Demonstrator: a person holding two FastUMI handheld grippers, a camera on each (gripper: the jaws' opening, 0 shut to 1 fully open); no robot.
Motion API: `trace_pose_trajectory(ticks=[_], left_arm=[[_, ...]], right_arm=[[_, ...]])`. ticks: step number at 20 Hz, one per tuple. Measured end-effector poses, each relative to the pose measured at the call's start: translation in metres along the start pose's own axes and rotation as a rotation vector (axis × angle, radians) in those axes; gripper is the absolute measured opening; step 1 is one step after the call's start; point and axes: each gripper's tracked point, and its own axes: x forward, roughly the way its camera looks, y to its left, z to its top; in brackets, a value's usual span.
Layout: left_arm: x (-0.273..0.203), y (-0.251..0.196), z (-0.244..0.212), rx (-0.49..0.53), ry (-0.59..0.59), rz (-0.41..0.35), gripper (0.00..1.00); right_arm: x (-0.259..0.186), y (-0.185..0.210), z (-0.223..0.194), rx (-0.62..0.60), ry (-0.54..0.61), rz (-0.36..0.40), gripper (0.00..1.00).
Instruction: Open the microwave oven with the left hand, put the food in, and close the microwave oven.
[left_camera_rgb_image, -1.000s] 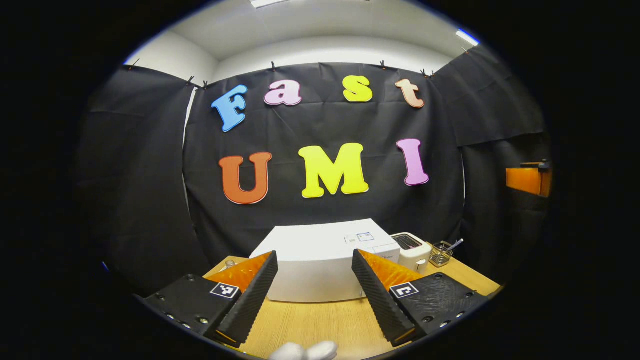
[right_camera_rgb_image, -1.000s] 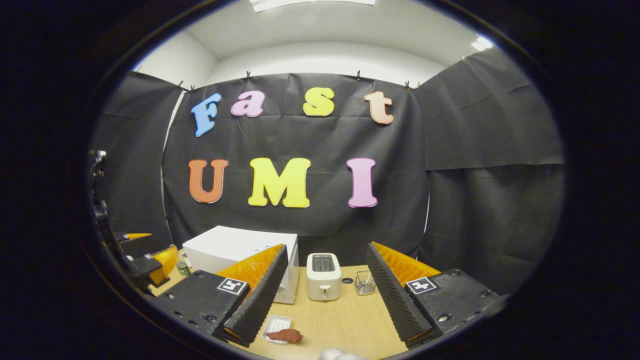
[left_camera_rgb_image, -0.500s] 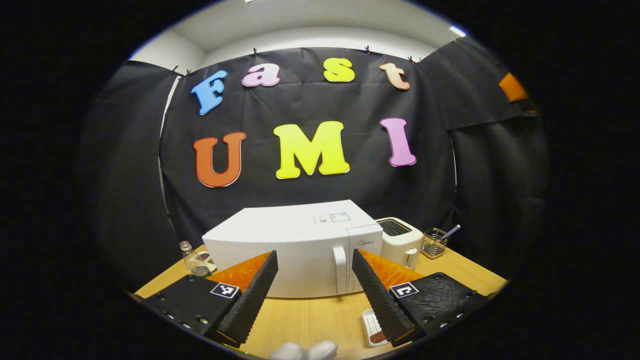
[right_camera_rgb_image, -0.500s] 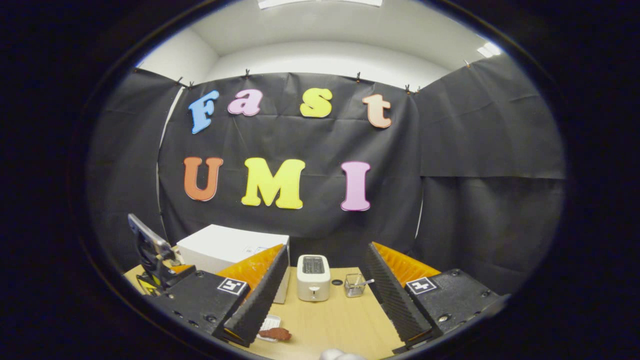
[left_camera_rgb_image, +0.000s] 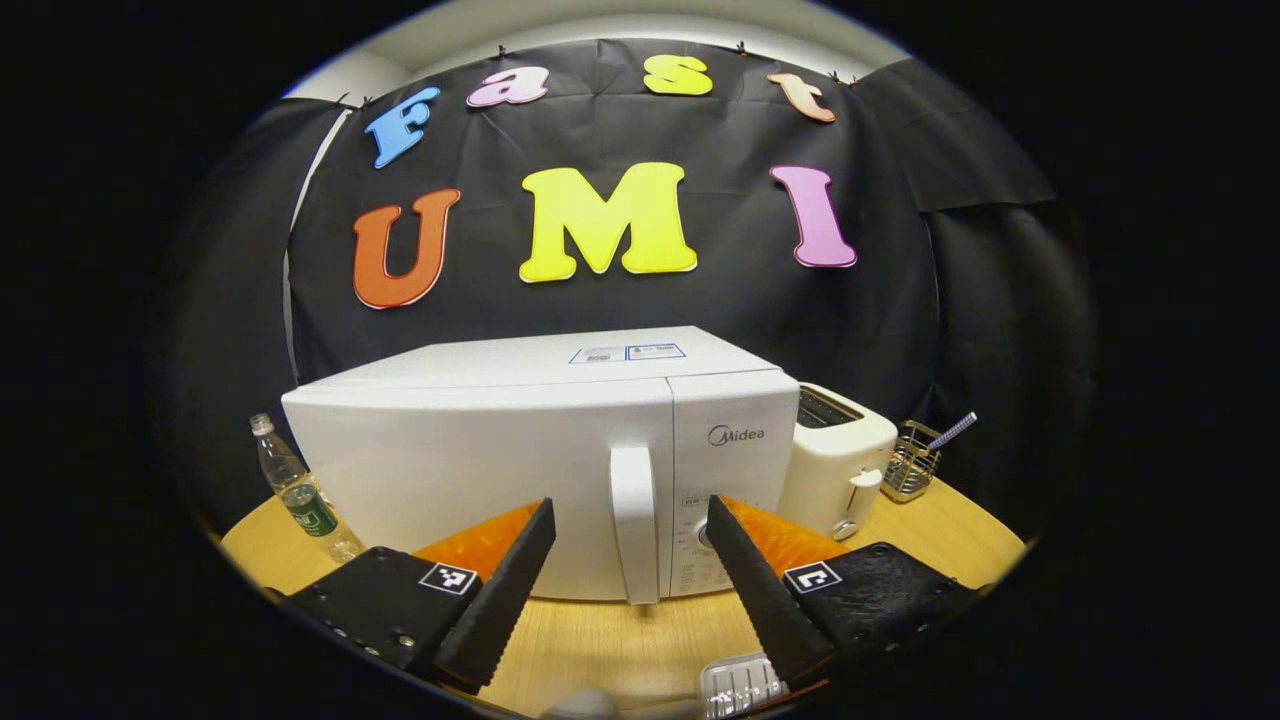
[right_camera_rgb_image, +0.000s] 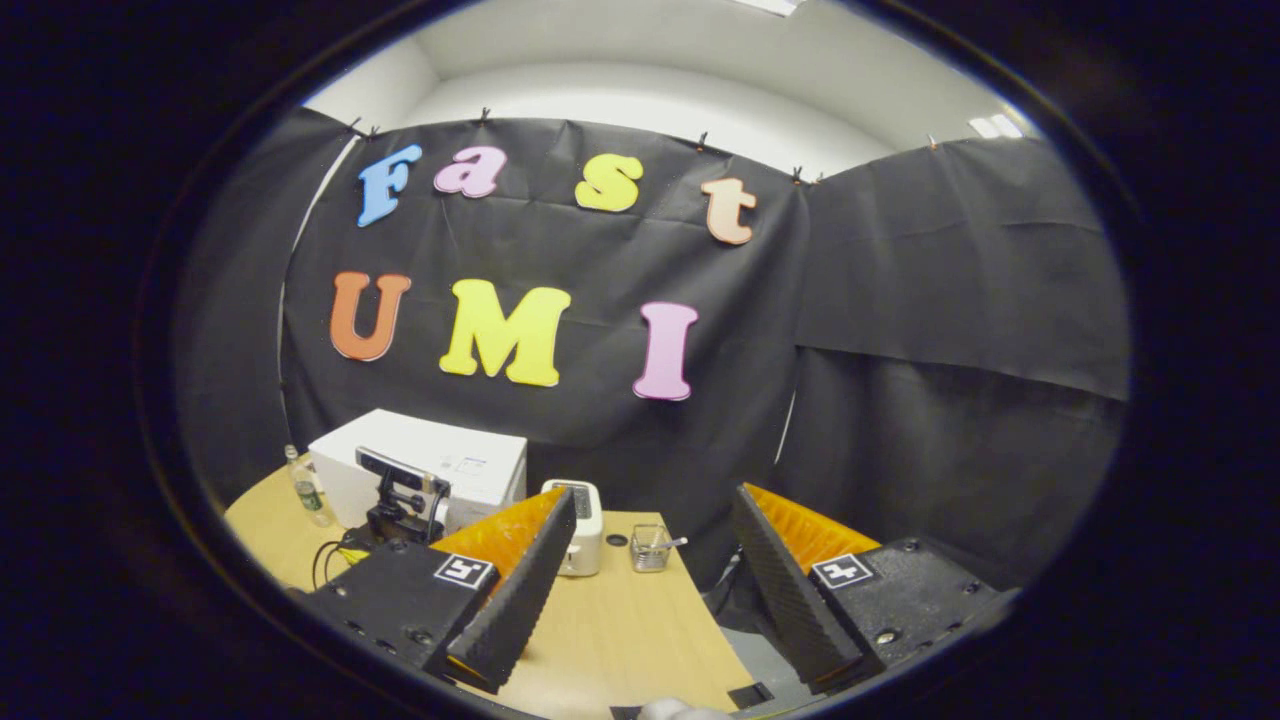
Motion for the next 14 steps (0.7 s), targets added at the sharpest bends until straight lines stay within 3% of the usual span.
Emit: trace_pose_trajectory(ticks=[1,2,3,4,5,6,7,8,9,10,12,14], left_arm=[[0.007,0.001,-0.001,0.004,-0.001,-0.001,0.96],[0.01,0.002,-0.002,0.013,-0.001,0.006,0.95],[0.013,0.003,-0.005,0.017,0.003,0.006,0.9],[0.015,0.003,-0.005,0.014,0.002,0.0,0.89],[0.017,0.001,-0.008,0.0,0.015,-0.017,0.64],[0.019,-0.004,-0.009,-0.005,0.009,-0.044,0.67],[0.021,-0.001,-0.011,0.004,0.013,-0.039,0.33],[0.02,0.0,-0.009,0.005,-0.005,-0.033,0.22],[0.018,0.0,-0.008,0.004,-0.015,-0.034,0.3],[0.017,0.0,-0.008,-0.016,-0.023,-0.033,0.3],[0.016,0.003,-0.007,-0.032,-0.031,-0.026,0.18],[0.017,0.001,-0.008,-0.033,-0.032,-0.027,0.13]], right_arm=[[-0.002,-0.004,-0.002,0.004,0.005,-0.012,1.0],[-0.002,-0.007,-0.007,0.013,0.013,-0.021,0.93],[-0.002,-0.009,-0.011,0.023,0.022,-0.024,0.93],[-0.003,-0.011,-0.014,0.033,0.026,-0.028,1.0],[-0.004,-0.013,-0.016,0.039,0.032,-0.031,1.0],[-0.003,-0.013,-0.019,0.044,0.036,-0.029,1.0],[-0.003,-0.012,-0.019,0.049,0.037,-0.027,1.0],[-0.002,-0.011,-0.022,0.053,0.044,-0.024,1.0],[-0.002,-0.009,-0.023,0.054,0.05,-0.018,1.0],[-0.001,-0.007,-0.024,0.055,0.053,-0.012,1.0],[-0.002,-0.004,-0.026,0.049,0.059,0.001,1.0],[-0.003,-0.004,-0.027,0.042,0.06,0.006,1.0]])
